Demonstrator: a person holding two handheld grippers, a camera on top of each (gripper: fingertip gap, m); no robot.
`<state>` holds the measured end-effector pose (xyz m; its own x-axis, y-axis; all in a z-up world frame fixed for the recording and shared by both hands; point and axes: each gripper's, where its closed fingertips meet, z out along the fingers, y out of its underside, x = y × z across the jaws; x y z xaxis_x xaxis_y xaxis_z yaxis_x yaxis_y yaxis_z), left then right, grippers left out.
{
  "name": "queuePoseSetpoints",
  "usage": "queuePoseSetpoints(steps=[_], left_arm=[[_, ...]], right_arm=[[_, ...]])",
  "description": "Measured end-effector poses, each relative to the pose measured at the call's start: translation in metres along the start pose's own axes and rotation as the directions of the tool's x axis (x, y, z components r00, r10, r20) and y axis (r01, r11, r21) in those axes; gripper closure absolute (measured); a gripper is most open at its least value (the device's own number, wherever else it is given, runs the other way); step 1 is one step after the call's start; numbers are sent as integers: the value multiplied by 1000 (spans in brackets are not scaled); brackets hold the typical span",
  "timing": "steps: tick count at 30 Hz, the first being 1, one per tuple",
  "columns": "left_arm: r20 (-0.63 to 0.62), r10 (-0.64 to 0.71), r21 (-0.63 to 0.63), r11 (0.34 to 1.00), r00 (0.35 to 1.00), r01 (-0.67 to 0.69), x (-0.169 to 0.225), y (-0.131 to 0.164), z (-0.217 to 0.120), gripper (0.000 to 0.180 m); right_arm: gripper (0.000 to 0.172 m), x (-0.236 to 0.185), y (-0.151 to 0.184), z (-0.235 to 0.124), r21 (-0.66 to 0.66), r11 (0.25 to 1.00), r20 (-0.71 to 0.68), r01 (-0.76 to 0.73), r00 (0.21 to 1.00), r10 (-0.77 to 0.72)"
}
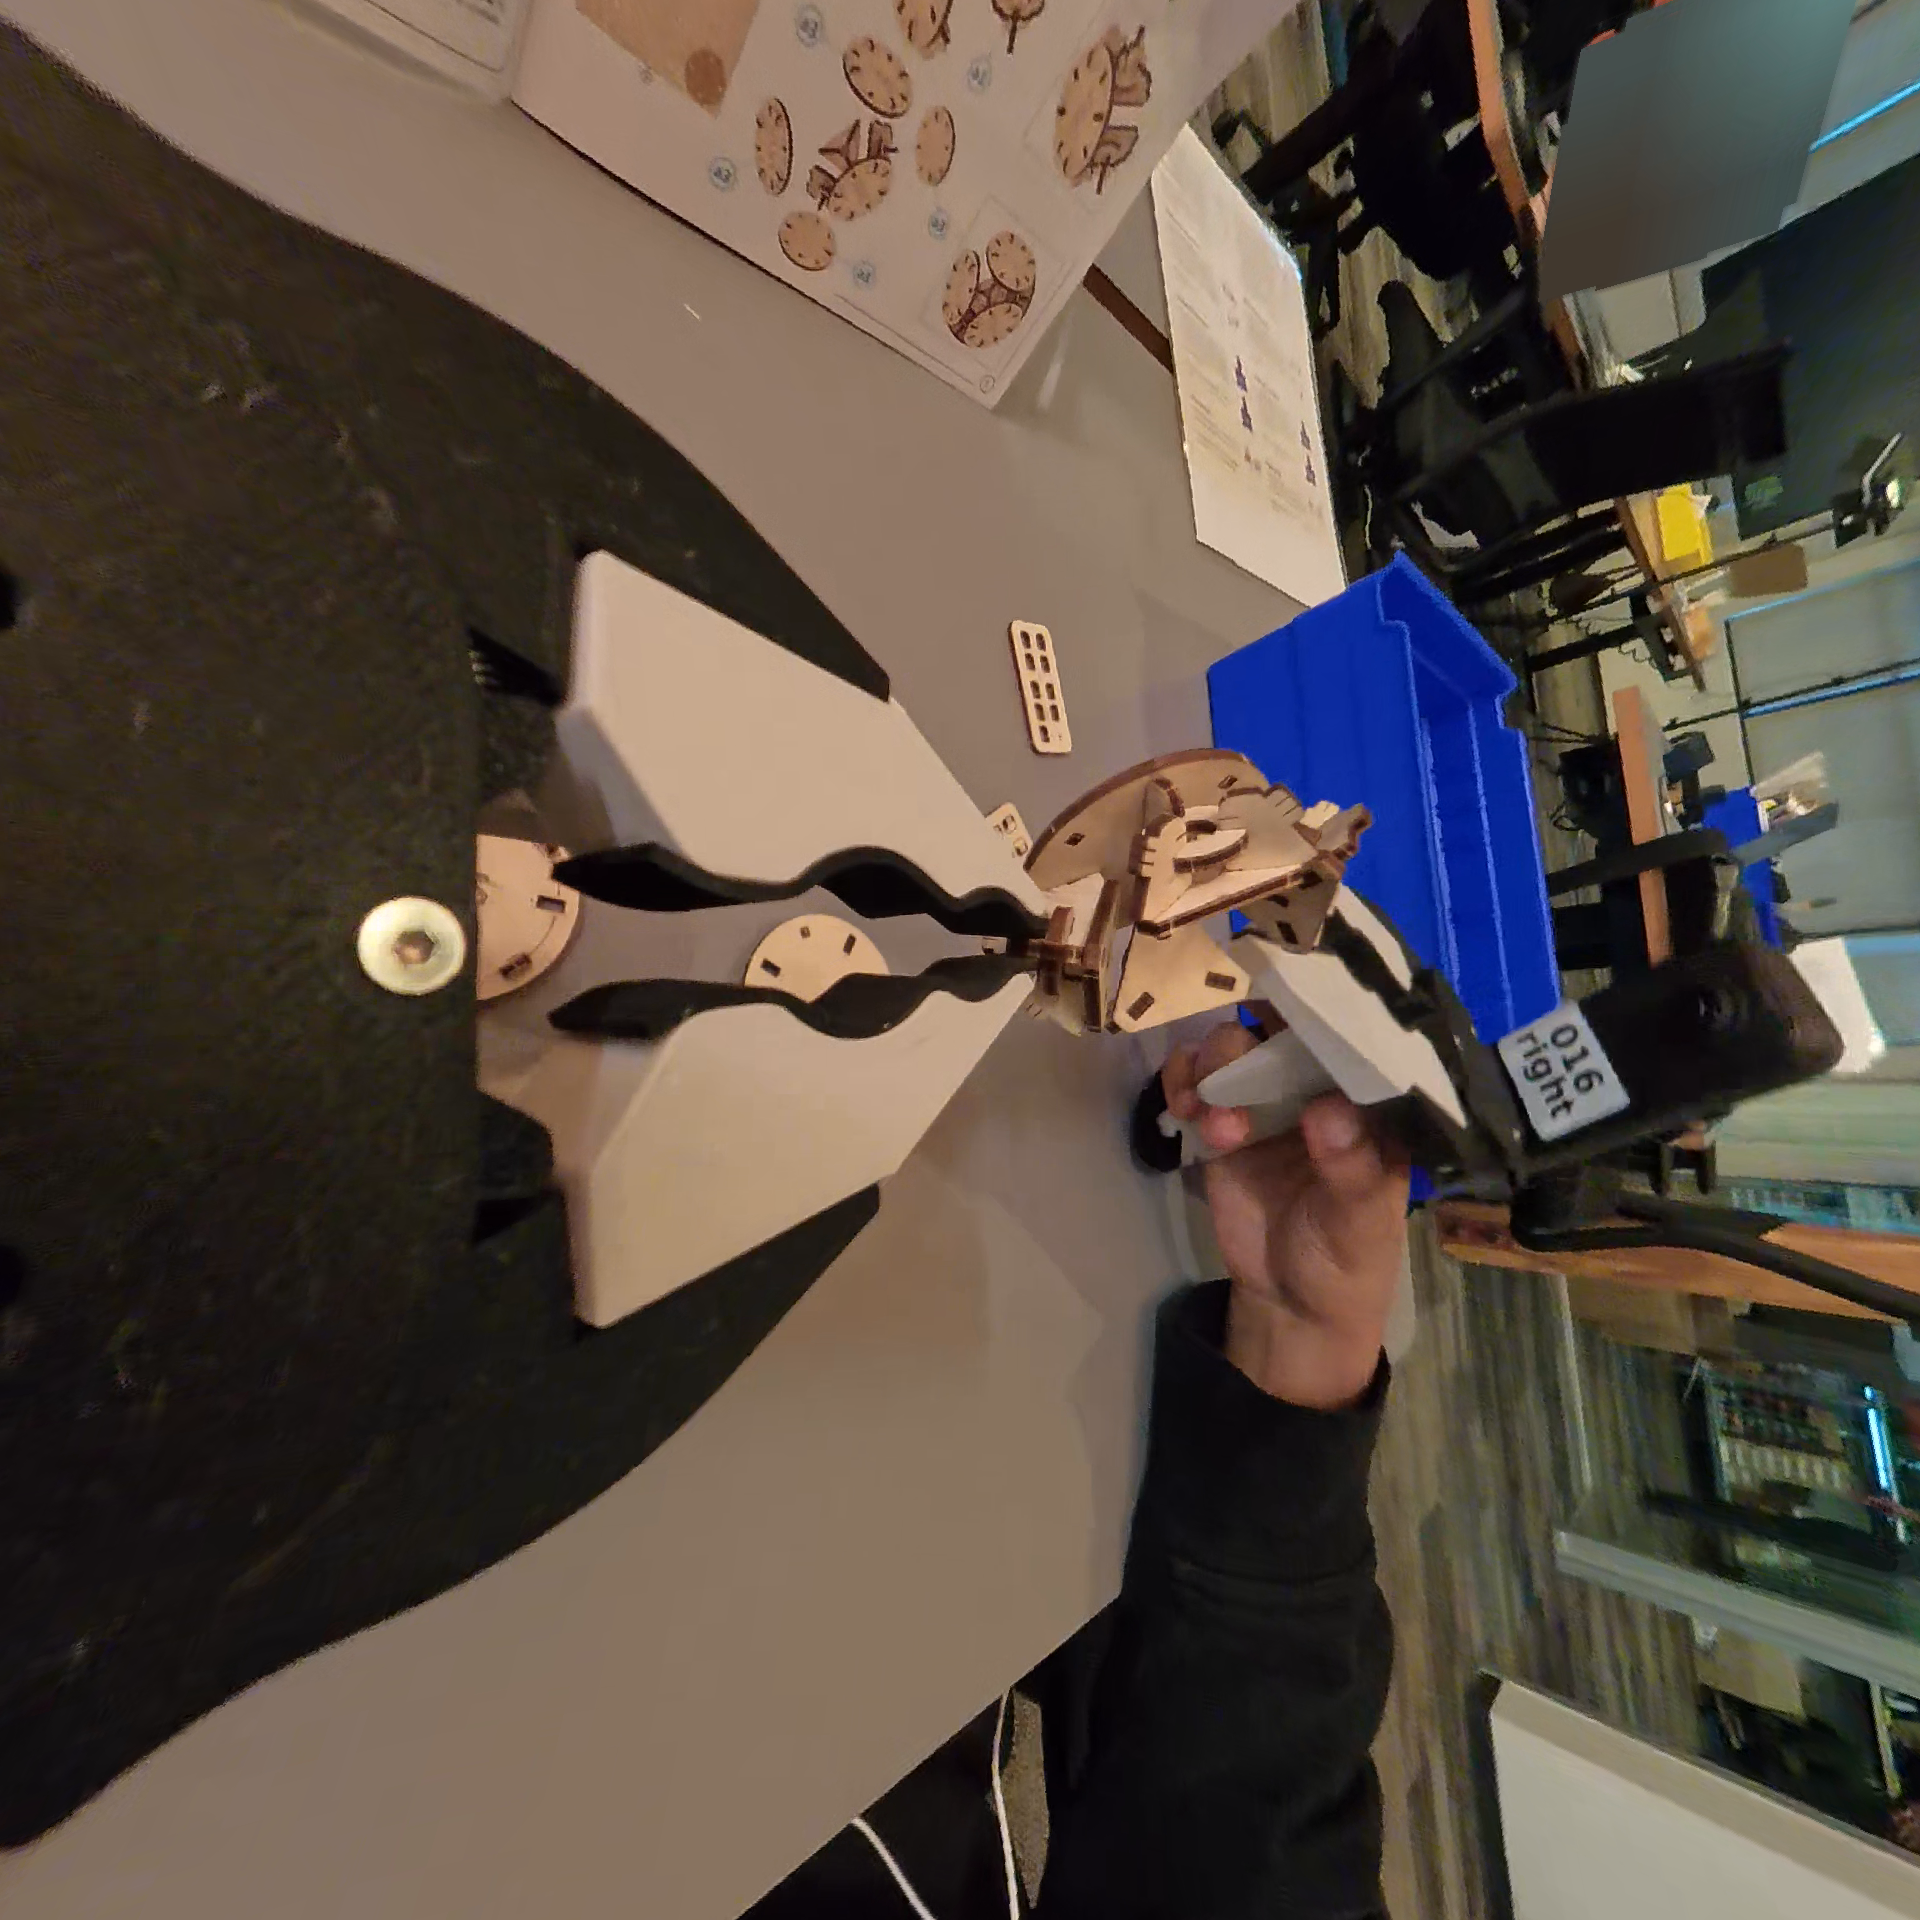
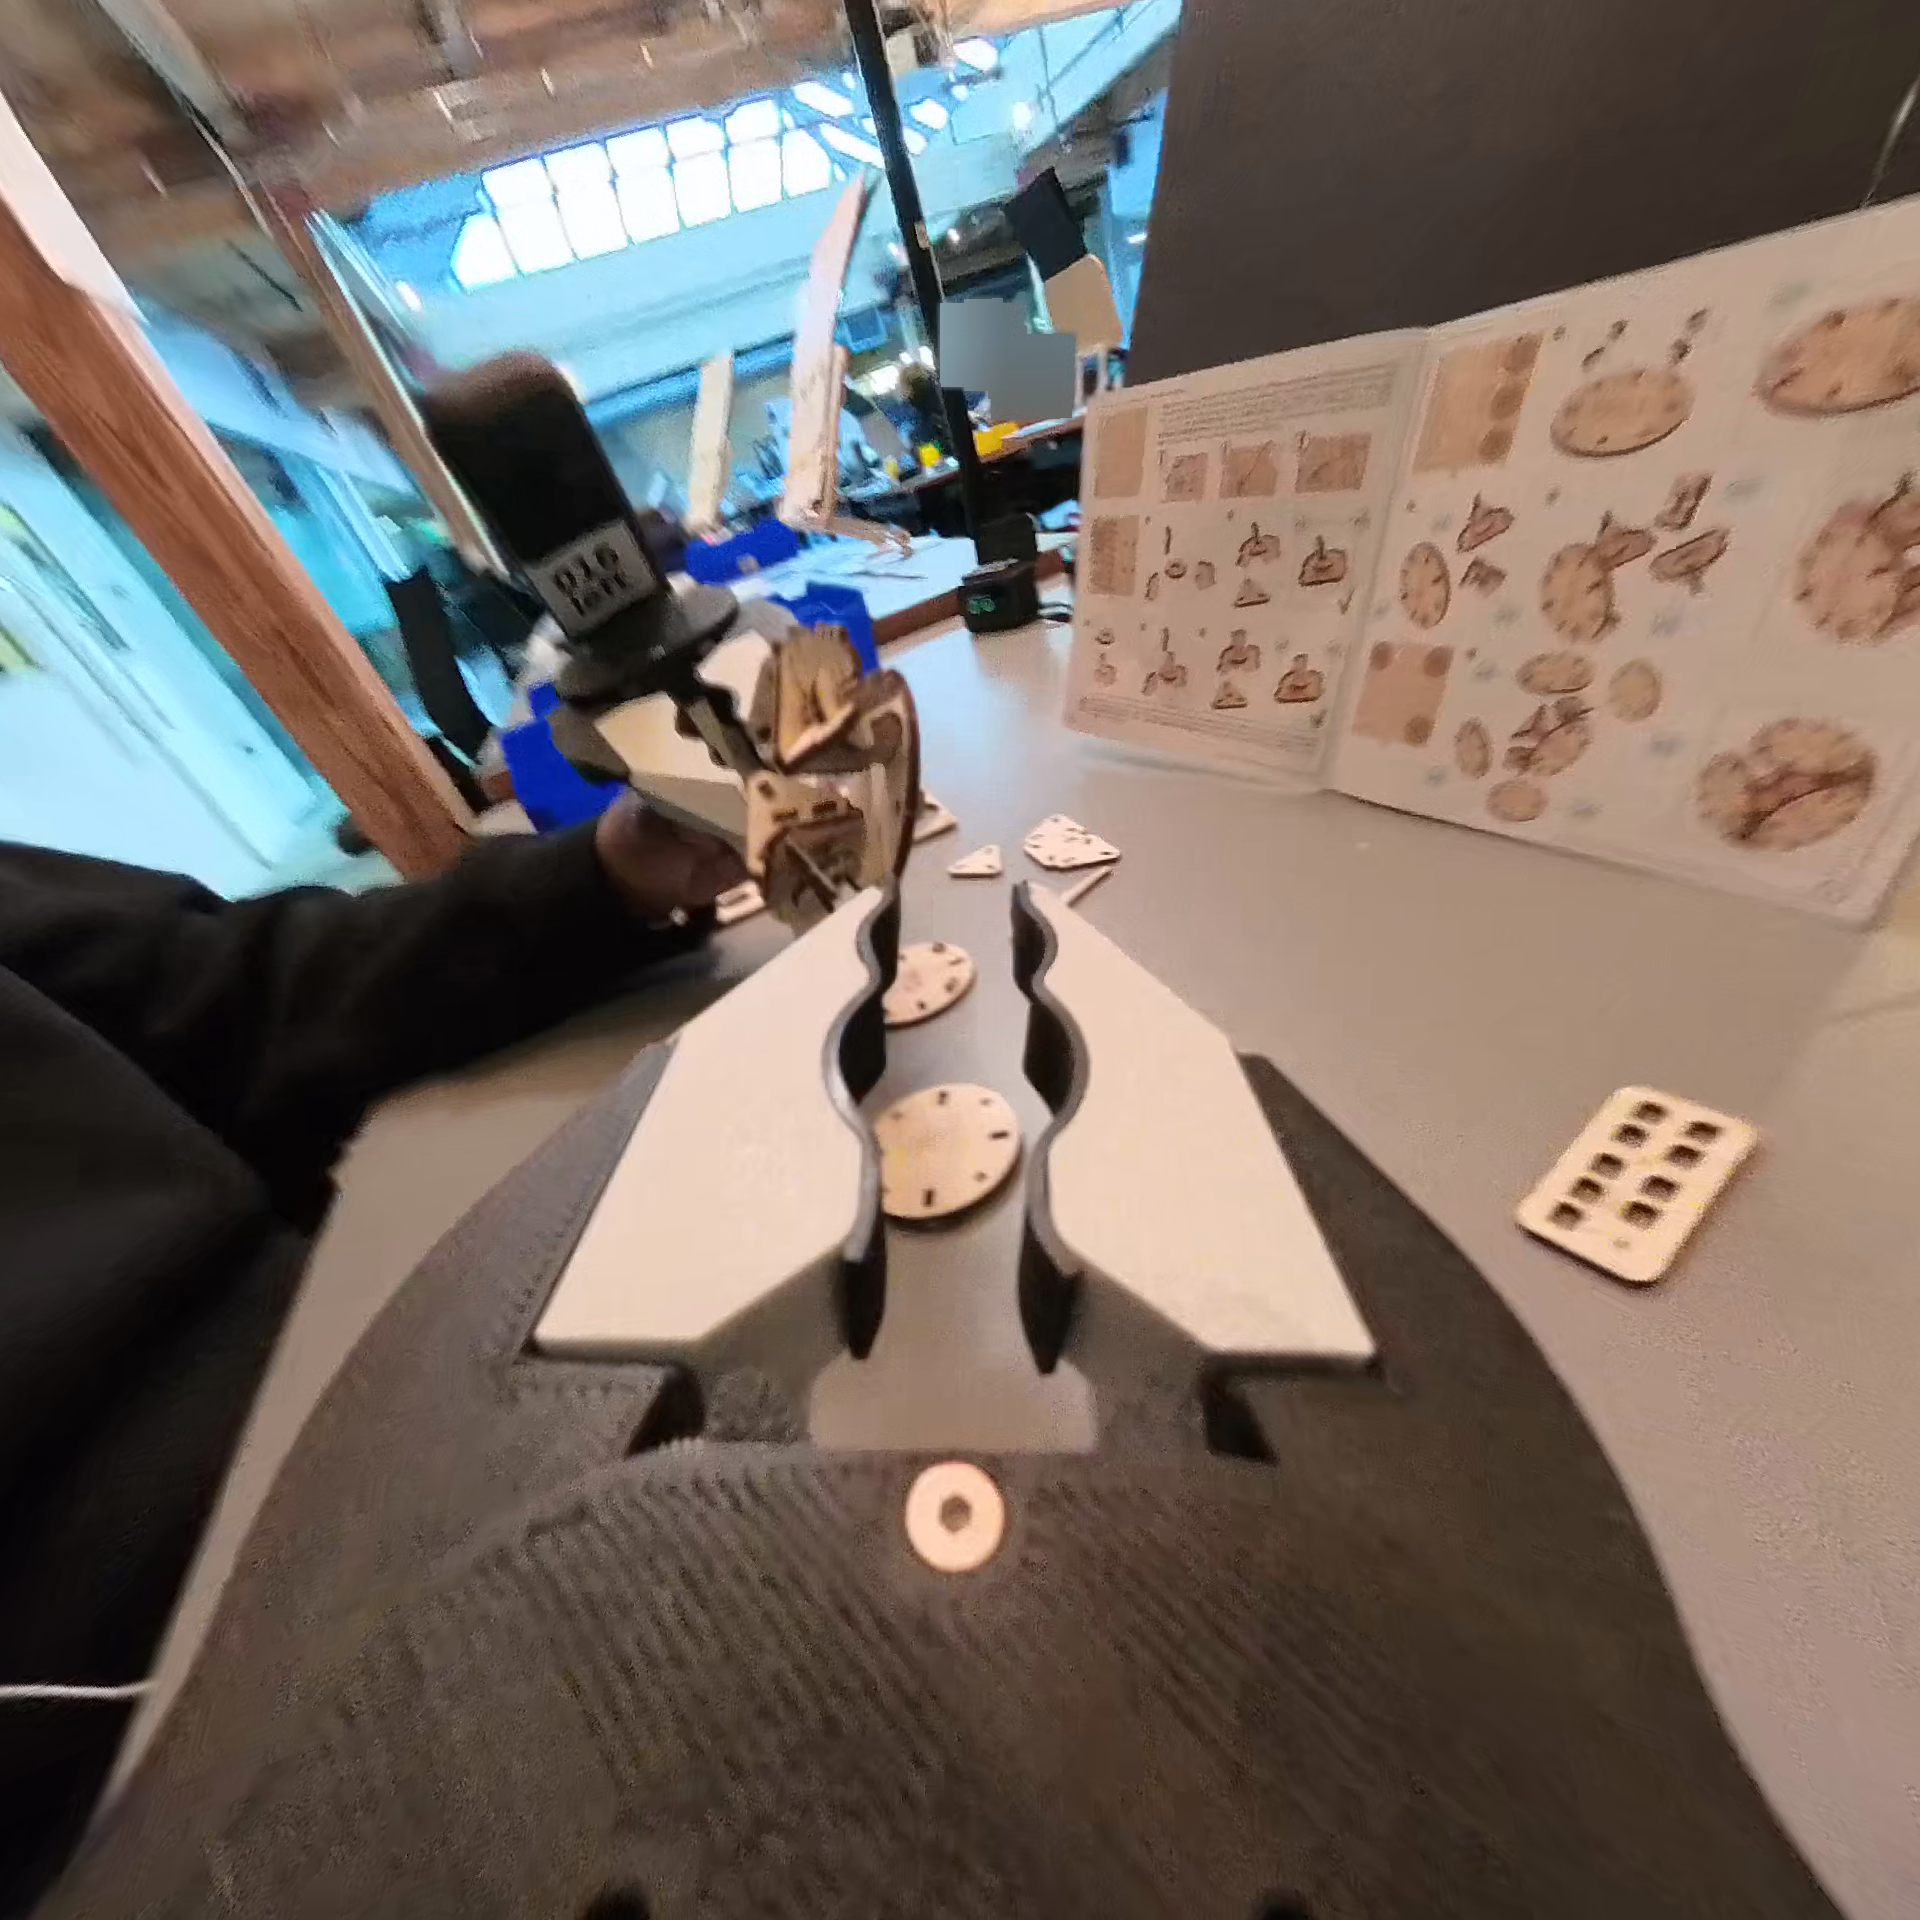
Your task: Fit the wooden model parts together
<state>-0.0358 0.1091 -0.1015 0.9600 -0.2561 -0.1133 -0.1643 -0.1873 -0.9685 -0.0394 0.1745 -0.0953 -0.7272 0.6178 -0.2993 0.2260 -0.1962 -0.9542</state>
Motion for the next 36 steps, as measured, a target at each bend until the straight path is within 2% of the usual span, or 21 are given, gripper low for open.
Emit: queuePoseSetpoints(steps=[3,9,12,14,20,28,36], left_arm=[[-20,13,-17,1000,1000,-13,5,3,4,180],[-46,45,-59,997,998,-47,13,11,10,180],[-49,52,-78,995,997,-56,14,15,12,180],[-40,45,-91,995,998,-48,12,17,13,180],[-41,-55,-75,996,998,52,4,19,9,167],[-73,-283,-8,959,956,283,-12,25,8,161],[-176,-322,138,928,930,347,-4,1,9,154]], right_arm=[[153,-6,-3,2,26,997,61,-74,996,73],[154,-12,14,12,-70,997,80,-25,996,31],[166,-14,22,16,-114,993,89,-13,996,23],[167,-14,21,16,-112,994,84,-6,996,15],[170,-8,12,11,-61,997,41,37,999,-35],[170,-17,3,12,3,999,80,51,995,-52],[170,-29,-7,17,90,996,149,6,989,-19]])
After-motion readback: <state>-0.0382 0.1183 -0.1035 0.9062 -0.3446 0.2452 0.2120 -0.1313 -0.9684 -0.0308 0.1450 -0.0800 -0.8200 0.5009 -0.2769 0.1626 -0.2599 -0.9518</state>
